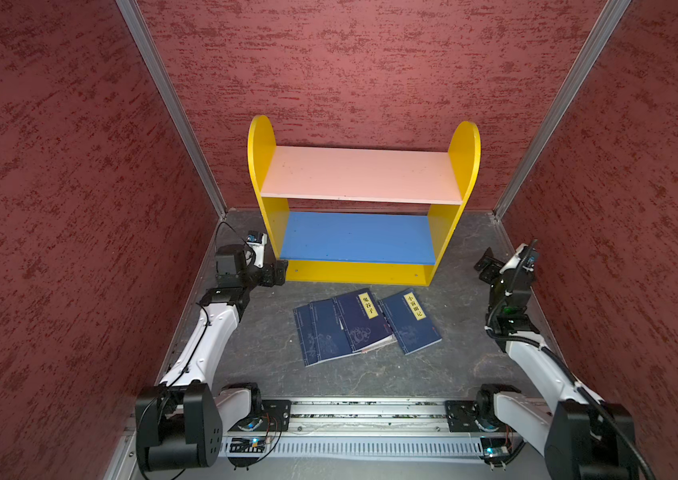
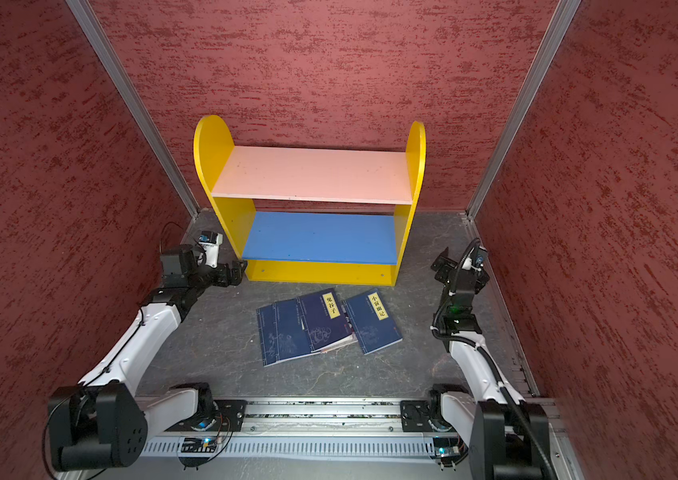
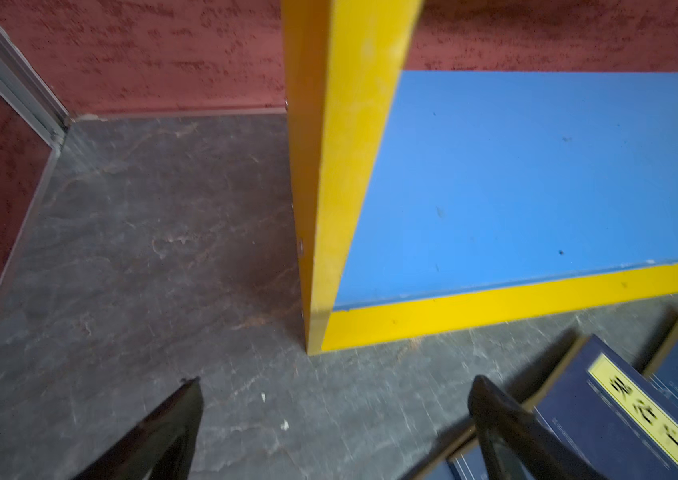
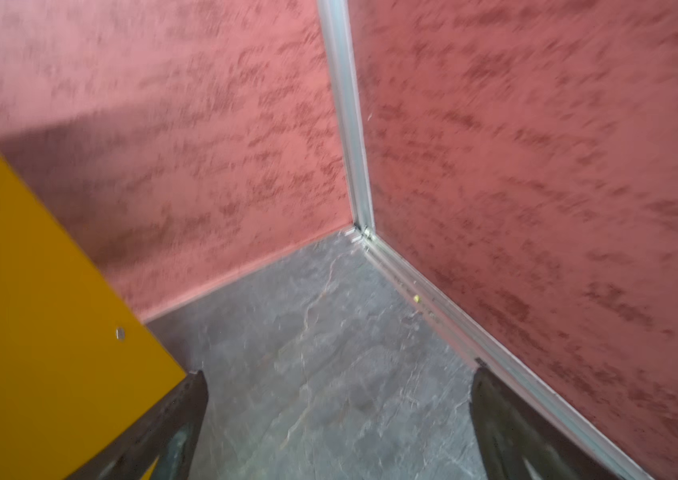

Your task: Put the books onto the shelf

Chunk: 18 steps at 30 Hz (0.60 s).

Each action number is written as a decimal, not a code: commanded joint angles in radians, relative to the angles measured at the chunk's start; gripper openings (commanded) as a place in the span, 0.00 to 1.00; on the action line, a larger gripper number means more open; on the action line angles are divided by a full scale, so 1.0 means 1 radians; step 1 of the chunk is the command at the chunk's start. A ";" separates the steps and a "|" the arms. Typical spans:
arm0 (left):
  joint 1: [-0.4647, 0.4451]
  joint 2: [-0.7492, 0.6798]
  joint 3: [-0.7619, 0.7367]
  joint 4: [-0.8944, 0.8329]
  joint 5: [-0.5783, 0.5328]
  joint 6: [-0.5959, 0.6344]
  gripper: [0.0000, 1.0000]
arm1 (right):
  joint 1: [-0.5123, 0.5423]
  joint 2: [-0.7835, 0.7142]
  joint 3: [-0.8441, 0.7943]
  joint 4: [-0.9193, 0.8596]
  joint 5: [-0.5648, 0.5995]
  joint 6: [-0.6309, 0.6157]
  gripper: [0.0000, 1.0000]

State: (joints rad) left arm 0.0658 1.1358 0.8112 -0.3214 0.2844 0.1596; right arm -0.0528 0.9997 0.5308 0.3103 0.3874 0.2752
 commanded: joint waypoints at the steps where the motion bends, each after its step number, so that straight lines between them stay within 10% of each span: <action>1: -0.009 -0.031 0.095 -0.384 0.041 0.036 0.99 | 0.005 -0.054 0.131 -0.486 0.081 0.273 0.99; 9: -0.095 0.015 0.401 -0.741 -0.037 -0.090 0.99 | 0.007 -0.239 0.152 -0.753 -0.299 0.423 0.99; 18: -0.208 -0.008 0.518 -0.931 0.248 -0.132 1.00 | 0.054 -0.156 0.166 -0.994 -0.655 0.418 0.99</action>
State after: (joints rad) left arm -0.0929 1.1389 1.3090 -1.1549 0.4267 0.0662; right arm -0.0319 0.8177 0.6930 -0.5381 -0.0952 0.6750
